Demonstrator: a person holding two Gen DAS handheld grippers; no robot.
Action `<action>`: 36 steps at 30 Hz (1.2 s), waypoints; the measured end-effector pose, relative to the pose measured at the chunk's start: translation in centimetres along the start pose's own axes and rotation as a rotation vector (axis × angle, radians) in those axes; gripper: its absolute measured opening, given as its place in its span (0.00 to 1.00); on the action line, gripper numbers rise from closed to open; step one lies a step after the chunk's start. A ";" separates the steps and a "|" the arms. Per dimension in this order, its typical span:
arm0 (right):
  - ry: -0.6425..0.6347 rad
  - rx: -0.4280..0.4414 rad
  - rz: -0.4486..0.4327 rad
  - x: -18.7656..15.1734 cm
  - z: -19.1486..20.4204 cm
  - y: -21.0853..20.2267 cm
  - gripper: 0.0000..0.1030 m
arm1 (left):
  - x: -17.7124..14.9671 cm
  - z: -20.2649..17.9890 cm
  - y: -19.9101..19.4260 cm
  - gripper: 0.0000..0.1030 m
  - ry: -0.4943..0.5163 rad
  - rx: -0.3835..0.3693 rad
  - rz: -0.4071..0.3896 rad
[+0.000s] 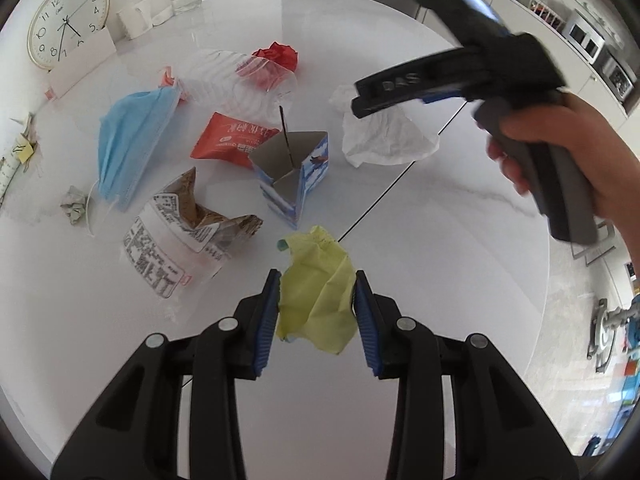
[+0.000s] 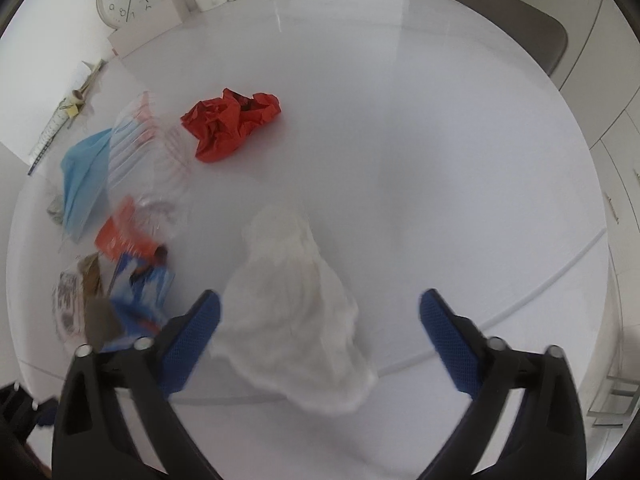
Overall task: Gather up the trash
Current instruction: 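Grasp the yellow paper with the left tool while the right tool grasps the white tissue, then drop the yellow paper and white tissue into the white bin with both tools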
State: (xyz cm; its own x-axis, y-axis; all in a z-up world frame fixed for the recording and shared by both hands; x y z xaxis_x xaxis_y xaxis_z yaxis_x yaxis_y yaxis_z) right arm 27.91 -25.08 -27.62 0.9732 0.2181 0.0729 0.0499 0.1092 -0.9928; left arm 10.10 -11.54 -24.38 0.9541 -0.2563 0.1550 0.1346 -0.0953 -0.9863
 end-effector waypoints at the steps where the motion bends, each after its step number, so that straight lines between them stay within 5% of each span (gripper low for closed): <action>1: 0.000 0.005 0.008 0.1 0.1 0.2 0.64 | 0.0 0.1 -0.1 0.35 -0.001 0.001 -0.002; 6: 0.018 0.042 0.012 -1.1 0.1 0.1 0.13 | -0.4 0.4 -0.6 0.35 0.018 0.012 -0.017; 14: 0.130 0.106 -0.064 -9.9 -2.4 -5.2 0.12 | -1.8 -3.0 -2.9 0.35 0.116 -0.002 -0.038; 28: 0.437 0.086 -0.047 -39.8 -9.2 -11.9 0.14 | -10.2 -22.3 -5.2 0.35 0.538 -0.163 0.066; 36: 0.508 0.109 -0.017 -47.5 -11.2 -10.7 0.15 | -14.0 -30.5 -4.5 0.35 0.707 -0.170 0.109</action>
State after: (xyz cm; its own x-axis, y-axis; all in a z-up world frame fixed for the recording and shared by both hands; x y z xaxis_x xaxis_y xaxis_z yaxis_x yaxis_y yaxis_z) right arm -16.31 -47.43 -21.49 0.9600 -0.2799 0.0069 0.0697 0.2150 -0.9741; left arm -12.07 -36.89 -20.37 0.5516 -0.8264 0.1128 -0.0492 -0.1673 -0.9847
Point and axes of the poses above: each gripper's, at about its wrist camera, not at the fingertips, and y roughly the way its jaws point, z to its left, x to its top, the point moved 6 cm from there along y, roughly the way its jaws point, and after that the axes turned 14 degrees about z, right-handed, at the moved point
